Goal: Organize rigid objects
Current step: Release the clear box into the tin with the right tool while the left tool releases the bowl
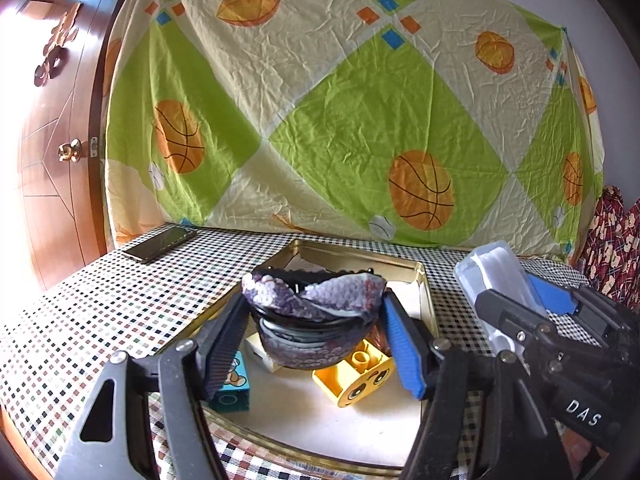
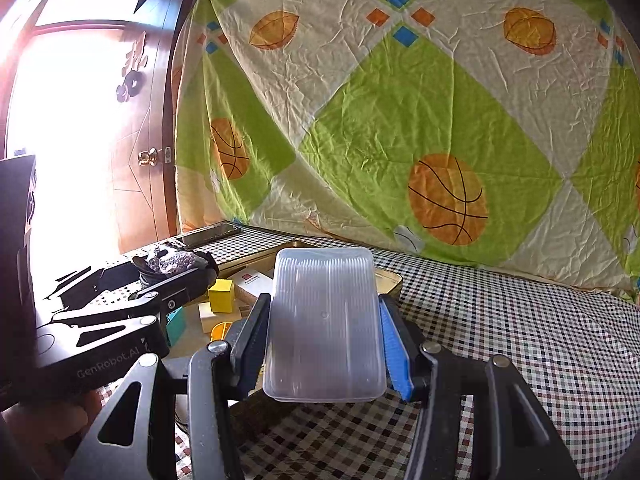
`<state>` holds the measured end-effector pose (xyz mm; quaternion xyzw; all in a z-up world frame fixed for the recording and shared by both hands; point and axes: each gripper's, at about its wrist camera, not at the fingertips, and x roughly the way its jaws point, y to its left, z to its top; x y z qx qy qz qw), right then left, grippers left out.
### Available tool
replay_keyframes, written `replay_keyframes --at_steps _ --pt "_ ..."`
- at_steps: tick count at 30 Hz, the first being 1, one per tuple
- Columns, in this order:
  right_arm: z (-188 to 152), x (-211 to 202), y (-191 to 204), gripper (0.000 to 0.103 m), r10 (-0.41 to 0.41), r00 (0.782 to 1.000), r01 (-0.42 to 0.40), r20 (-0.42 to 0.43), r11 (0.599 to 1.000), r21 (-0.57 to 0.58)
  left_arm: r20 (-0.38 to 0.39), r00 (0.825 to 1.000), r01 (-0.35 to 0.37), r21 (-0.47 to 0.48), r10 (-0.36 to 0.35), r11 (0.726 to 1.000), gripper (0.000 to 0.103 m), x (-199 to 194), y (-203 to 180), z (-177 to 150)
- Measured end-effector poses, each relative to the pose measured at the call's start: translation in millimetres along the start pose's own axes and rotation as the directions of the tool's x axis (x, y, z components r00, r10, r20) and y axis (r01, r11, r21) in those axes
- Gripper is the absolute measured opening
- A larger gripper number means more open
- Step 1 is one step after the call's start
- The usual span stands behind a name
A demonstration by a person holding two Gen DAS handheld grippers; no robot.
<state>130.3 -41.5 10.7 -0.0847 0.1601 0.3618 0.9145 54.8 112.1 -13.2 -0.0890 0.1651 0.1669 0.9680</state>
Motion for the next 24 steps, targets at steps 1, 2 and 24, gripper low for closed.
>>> replay_keyframes --at_steps 1,2,24 --pt "1 2 0 0.054 0.000 1.000 0.000 -0.003 1.000 -0.001 -0.003 1.000 -0.003 0.004 0.003 1.000 0.068 1 1 1" --pt "3 5 0 0.054 0.000 1.000 0.000 -0.007 1.000 -0.002 -0.008 1.000 -0.006 0.006 0.006 1.000 0.068 2 3 1" --pt "25 109 4 0.054 0.046 0.971 -0.043 -0.236 0.999 0.018 -0.183 0.980 -0.061 0.096 0.078 0.993 0.068 57 21 13"
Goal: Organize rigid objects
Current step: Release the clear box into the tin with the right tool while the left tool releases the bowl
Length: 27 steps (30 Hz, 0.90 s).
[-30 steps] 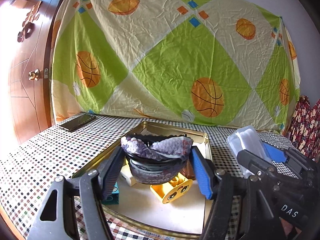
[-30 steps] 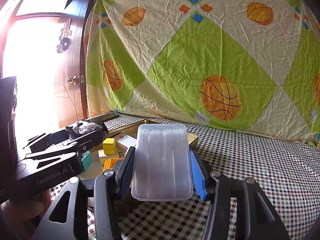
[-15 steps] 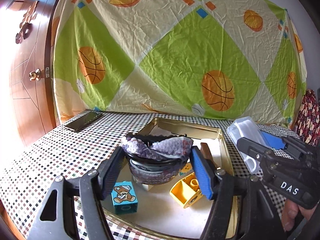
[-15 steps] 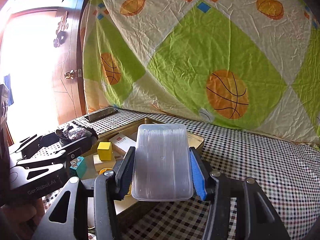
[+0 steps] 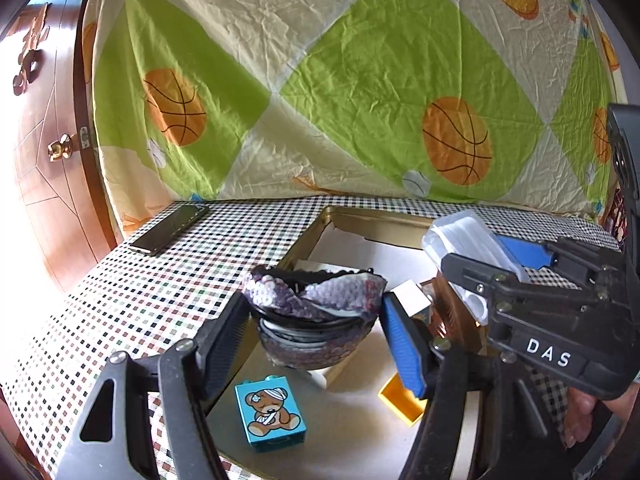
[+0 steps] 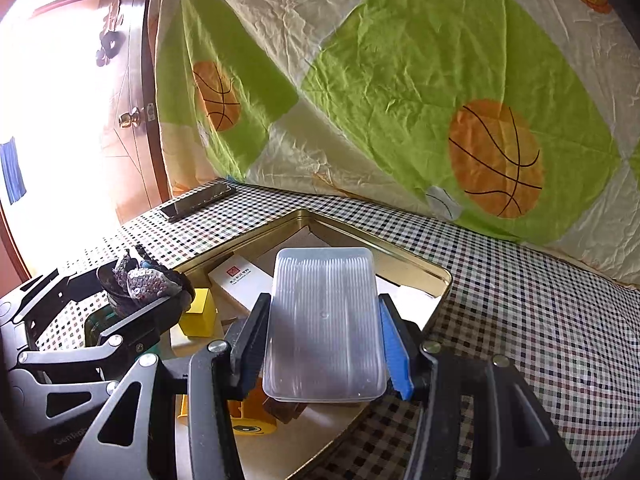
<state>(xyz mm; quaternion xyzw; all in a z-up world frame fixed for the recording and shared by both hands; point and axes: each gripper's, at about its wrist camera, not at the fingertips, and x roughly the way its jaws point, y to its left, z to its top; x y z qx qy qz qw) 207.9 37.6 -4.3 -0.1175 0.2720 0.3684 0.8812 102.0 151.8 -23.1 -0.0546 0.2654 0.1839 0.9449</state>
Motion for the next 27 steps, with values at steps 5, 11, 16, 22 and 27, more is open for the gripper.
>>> replay_keyframes --at_steps 5,11,16,22,27 --pt "-2 9 5 0.058 0.006 0.999 -0.007 -0.032 1.000 -0.015 -0.025 1.000 -0.010 -0.010 0.010 1.000 0.070 7 5 -2" --pt "-6 -1 -5 0.072 -0.009 1.000 0.010 -0.013 1.000 0.020 -0.011 1.000 -0.006 -0.030 0.006 1.000 0.088 -1 6 -4" --pt "-16 -23 -14 0.086 -0.034 0.999 0.032 0.027 0.998 0.059 0.026 1.000 -0.006 -0.049 0.008 0.999 0.103 -18 4 -9" --pt "-27 -56 -13 0.090 -0.087 0.993 0.082 0.081 0.994 0.070 0.049 0.999 -0.009 -0.055 0.011 0.998 0.103 -39 -3 -13" --pt "-27 -90 -10 0.091 -0.112 0.984 0.104 0.142 0.993 0.064 0.077 0.997 -0.001 -0.063 0.006 0.998 0.103 -62 -4 -8"
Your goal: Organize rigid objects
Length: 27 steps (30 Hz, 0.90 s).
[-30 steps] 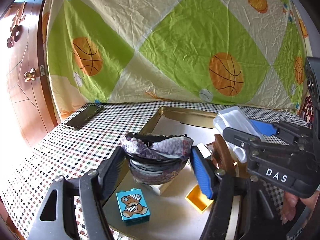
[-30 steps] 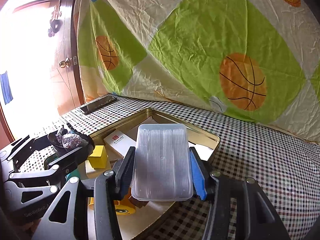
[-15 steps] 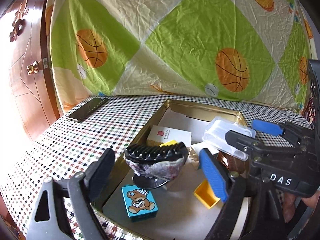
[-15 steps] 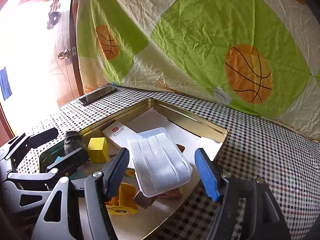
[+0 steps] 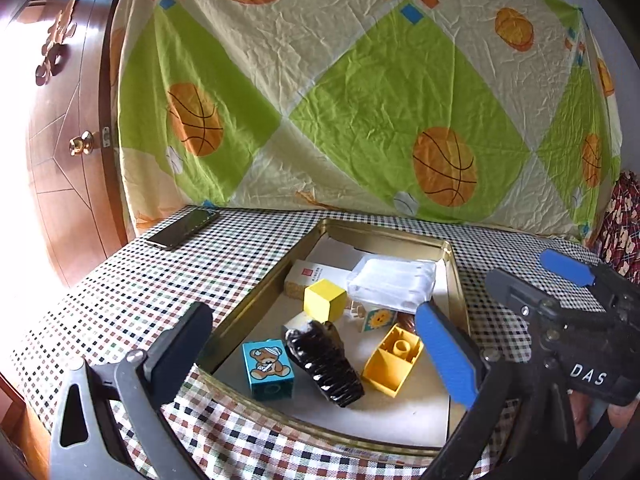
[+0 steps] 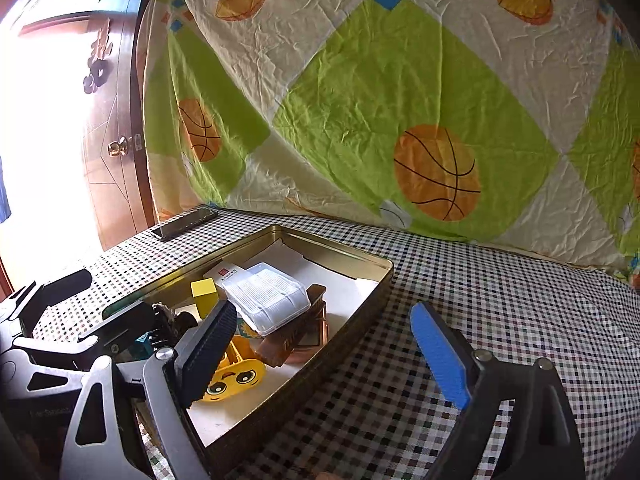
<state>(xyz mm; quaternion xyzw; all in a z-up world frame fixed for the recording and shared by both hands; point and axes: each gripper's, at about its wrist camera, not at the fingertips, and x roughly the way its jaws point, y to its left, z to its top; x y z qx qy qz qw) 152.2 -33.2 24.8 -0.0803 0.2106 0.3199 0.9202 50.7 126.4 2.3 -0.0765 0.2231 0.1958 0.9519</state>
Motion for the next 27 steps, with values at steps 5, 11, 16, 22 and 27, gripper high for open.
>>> replay_keyframes --at_steps 5,11,16,22,27 --pt "7 -27 2 0.095 0.016 0.998 -0.016 0.053 1.000 0.001 0.024 1.000 -0.020 0.004 0.020 1.000 0.103 -20 1 5" --pt "15 -36 15 0.096 0.043 0.996 -0.042 0.074 0.999 -0.024 0.022 0.999 -0.028 -0.018 0.028 0.999 0.103 -27 12 5" --pt "15 -34 24 0.096 0.053 0.996 -0.050 0.073 0.998 -0.033 0.012 0.999 -0.042 -0.050 0.043 0.998 0.103 -24 26 5" --pt "12 -30 33 0.096 0.064 0.996 -0.061 0.059 0.997 -0.051 0.006 0.998 -0.054 -0.070 0.055 0.996 0.103 -21 36 2" --pt "11 -31 36 0.096 0.070 0.996 -0.066 0.060 0.996 -0.059 0.014 0.997 -0.069 -0.049 0.070 0.996 0.103 -20 33 0"
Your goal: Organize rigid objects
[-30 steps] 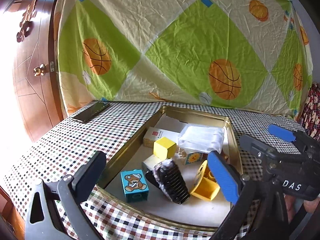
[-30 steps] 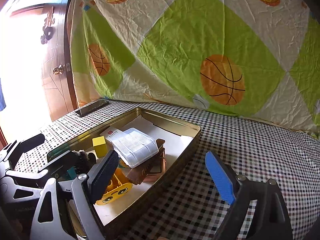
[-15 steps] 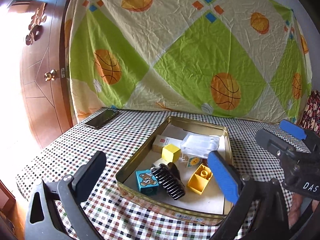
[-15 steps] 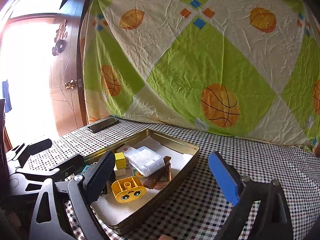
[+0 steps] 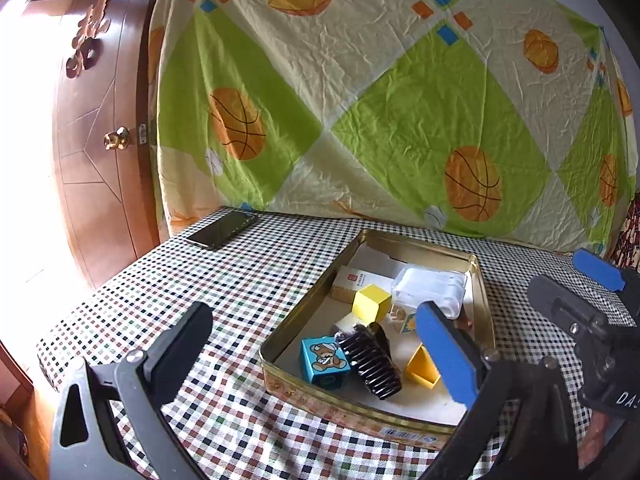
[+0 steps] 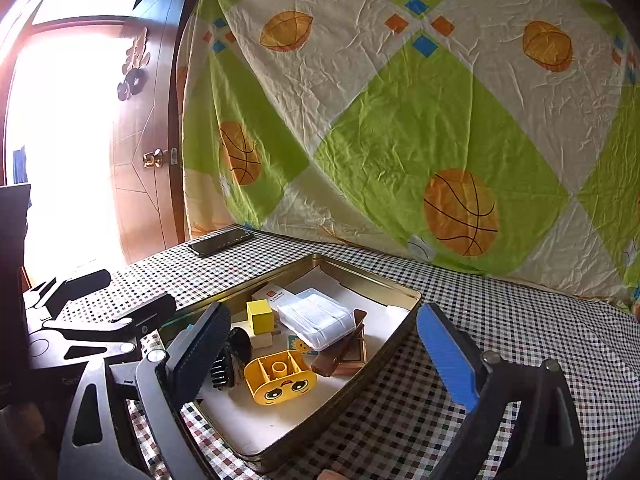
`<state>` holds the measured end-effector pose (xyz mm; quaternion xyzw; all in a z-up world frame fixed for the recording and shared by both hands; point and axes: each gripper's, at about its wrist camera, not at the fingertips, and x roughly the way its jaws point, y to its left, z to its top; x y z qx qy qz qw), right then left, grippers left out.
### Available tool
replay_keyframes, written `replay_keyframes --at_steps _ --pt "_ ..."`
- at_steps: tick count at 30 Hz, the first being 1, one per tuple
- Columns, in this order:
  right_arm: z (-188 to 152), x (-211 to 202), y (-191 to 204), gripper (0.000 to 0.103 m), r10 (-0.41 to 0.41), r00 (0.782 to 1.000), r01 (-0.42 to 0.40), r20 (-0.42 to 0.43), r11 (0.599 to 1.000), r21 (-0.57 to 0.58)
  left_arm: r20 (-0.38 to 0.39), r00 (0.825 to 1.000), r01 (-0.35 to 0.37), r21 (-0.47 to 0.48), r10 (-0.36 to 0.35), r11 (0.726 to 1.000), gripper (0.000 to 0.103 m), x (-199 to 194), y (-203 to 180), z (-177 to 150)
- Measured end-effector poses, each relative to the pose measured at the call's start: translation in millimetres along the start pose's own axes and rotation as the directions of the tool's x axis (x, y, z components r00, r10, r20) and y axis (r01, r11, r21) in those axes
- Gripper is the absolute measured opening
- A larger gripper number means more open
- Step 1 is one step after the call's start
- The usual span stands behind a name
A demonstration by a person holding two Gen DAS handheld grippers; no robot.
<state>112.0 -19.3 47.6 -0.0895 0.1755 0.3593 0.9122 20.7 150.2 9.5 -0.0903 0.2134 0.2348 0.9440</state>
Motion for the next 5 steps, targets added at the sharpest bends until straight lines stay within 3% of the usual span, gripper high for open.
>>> replay_keyframes --at_steps 5 --pt "-0.4 -1.0 -3.1 0.096 -0.001 1.000 0.001 0.001 1.000 0.009 0.010 1.000 0.001 0.016 -0.001 1.000 0.103 -1.9 -4.9 -0.6"
